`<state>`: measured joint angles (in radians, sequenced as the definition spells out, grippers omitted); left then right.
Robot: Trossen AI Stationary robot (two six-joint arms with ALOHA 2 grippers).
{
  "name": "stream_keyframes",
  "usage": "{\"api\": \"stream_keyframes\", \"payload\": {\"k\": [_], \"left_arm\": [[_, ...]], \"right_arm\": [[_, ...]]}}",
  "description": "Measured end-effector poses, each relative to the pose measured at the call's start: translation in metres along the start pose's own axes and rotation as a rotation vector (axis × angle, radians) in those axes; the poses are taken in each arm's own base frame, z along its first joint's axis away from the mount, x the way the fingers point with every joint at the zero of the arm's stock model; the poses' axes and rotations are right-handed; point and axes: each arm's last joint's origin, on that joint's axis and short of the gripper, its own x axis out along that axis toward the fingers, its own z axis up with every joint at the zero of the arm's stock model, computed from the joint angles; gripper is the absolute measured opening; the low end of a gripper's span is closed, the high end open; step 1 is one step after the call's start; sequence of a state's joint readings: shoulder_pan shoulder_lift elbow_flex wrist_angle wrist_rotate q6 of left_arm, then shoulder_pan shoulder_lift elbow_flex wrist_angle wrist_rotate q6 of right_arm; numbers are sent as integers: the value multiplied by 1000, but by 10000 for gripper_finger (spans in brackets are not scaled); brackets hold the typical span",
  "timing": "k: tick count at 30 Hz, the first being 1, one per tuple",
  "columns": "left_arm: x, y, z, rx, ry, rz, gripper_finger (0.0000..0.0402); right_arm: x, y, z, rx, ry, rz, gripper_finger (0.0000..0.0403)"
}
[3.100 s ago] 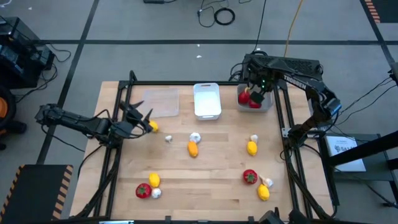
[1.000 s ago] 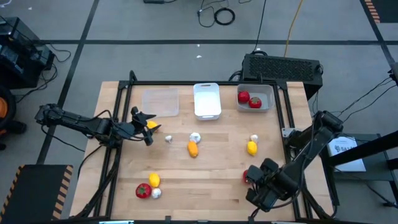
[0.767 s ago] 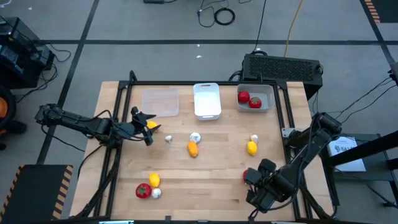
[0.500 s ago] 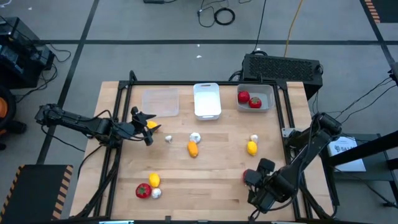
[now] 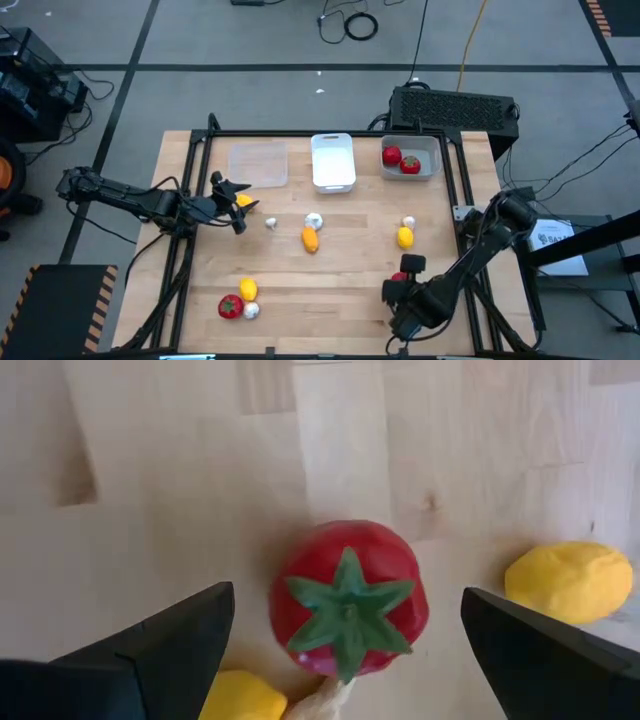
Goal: Sort produce into baskets
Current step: Put the tomato into the gray bin
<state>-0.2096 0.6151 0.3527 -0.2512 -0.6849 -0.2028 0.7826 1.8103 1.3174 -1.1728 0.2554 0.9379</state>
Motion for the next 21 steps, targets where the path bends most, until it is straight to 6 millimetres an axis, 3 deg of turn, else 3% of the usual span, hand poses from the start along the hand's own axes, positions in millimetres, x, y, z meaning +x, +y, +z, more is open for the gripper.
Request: {"api": "stream_keyframes", "payload": {"k": [4,11,21], "left_arm": [[0,0,2,-29,-18,-4,256],[0,0,2,-331,-19,-7,256],[0,-6,-2,-273,55,-202,256]], "right_arm": [[3,-6,5,22,42,0,380],[8,-14,15,71,116,38,380],[13,-21,21,93,154,35,380]]}}
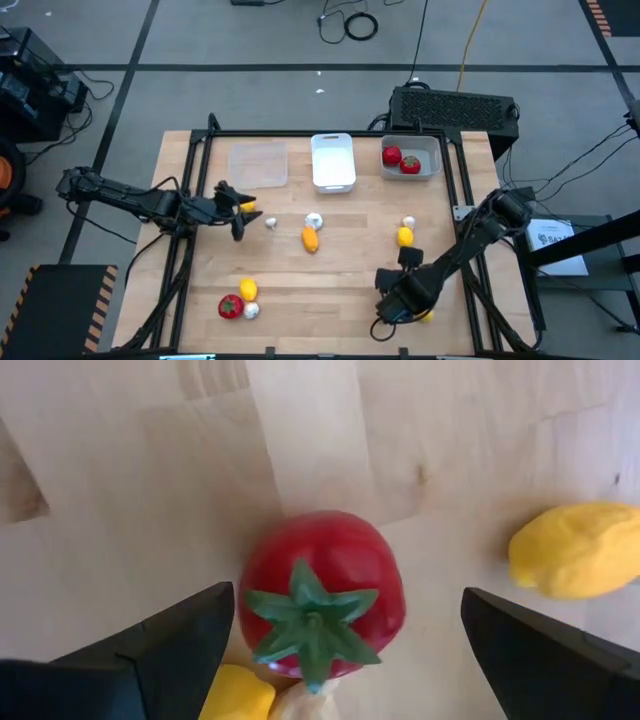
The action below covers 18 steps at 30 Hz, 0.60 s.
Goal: Sort produce into baskets
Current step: Put the tomato into the gray bin
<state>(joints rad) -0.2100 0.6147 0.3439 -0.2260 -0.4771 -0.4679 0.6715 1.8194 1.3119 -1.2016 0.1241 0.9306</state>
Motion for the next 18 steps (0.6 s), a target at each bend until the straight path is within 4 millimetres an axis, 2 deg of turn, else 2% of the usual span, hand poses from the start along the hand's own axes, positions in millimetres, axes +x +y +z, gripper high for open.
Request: {"api": "stream_keyframes", "payload": {"k": [3,12,18], "left_arm": [[0,-1,0,2,11,-26,256],[0,-3,-1,3,47,-95,256],[0,-3,-2,4,48,-94,256]], "right_arm": [[8,-3,-2,2,20,-9,380],[48,-8,-13,23,97,34,380],[55,-10,-16,25,104,38,380]]}}
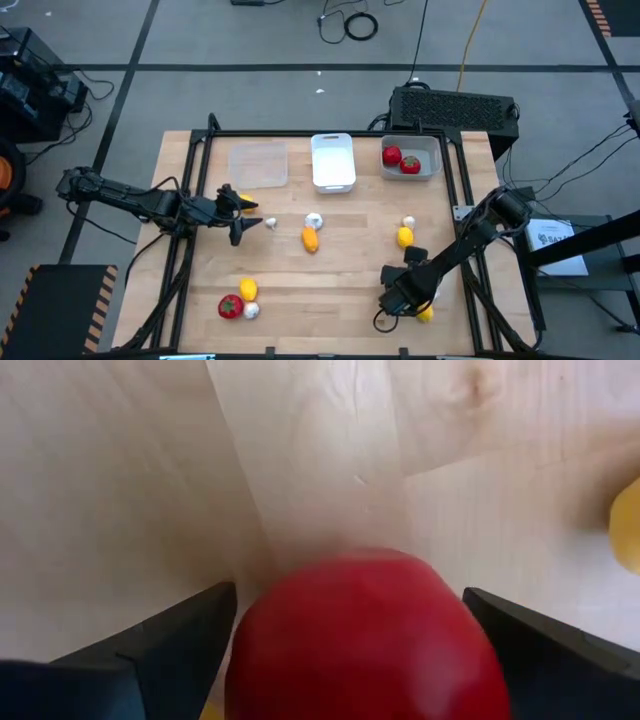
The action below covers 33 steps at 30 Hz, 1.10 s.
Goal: Sort produce into baskets
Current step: Put the tomato into the gray bin
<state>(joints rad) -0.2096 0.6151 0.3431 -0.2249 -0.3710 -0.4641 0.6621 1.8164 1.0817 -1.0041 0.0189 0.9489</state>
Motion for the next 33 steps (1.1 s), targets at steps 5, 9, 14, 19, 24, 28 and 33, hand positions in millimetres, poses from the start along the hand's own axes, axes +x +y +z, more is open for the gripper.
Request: {"api": "stream_keyframes", "payload": {"k": [5,9,14,19,24,28,33], "left_arm": [[0,0,0,-1,0,0,256],[0,0,0,-1,-1,-1,256],[0,0,1,15,-7,-4,256],[0,0,1,34,-7,-3,256],[0,0,1,54,-7,-3,256],[-1,-1,4,55,-16,-7,256],[-3,-4,10,47,-35,-16,256]], "right_arm": [[0,-1,1,6,12,10,377],[1,-4,5,14,42,31,361],[-1,-8,14,-19,52,48,309],[-9,-13,26,-70,31,61,269],[-32,-16,46,-130,-15,101,283],[-60,-27,66,-191,-77,91,291],[-92,-66,96,-206,-180,110,281]]}}
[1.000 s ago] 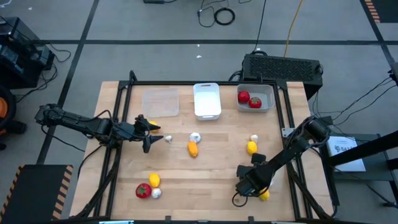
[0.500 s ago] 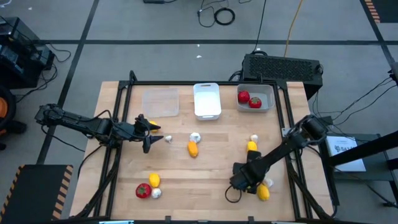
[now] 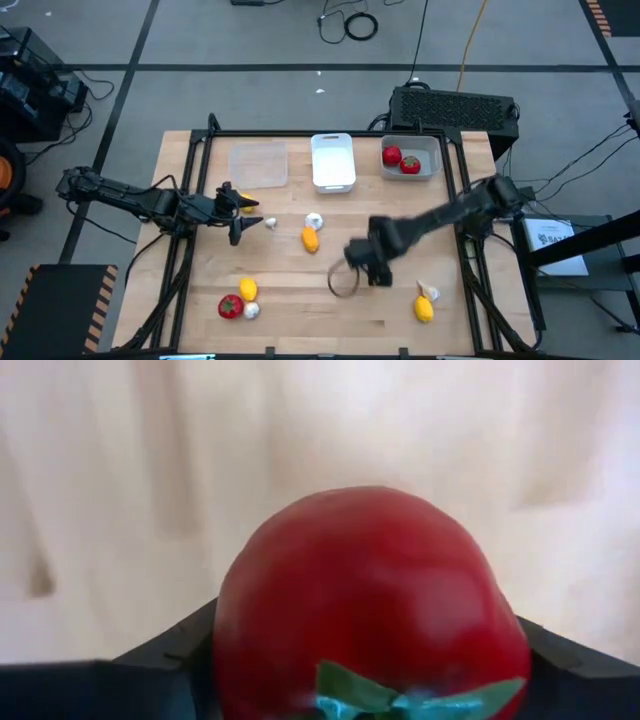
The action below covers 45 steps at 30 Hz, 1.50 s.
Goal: Sort produce into baskets
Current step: Put the tomato into the gray bin
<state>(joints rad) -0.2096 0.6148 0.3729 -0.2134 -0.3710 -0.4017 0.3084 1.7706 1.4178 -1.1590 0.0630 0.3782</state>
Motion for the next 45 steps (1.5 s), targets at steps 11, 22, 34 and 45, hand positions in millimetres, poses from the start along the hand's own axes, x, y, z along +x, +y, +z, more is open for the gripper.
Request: {"api": "stream_keyframes", "payload": {"k": [11,22,34,45], "left_arm": [[0,-1,0,27,11,-20,256],[0,-1,0,42,13,-24,256],[0,-1,0,43,13,-24,256],[0,-1,0,43,13,-24,256]], "right_arm": [[-42,-140,0,134,-97,-80,283],[-47,-260,-40,494,-64,-134,283],[-45,-320,-82,847,-47,-155,284],[-11,-341,-118,991,33,-148,284]]}}
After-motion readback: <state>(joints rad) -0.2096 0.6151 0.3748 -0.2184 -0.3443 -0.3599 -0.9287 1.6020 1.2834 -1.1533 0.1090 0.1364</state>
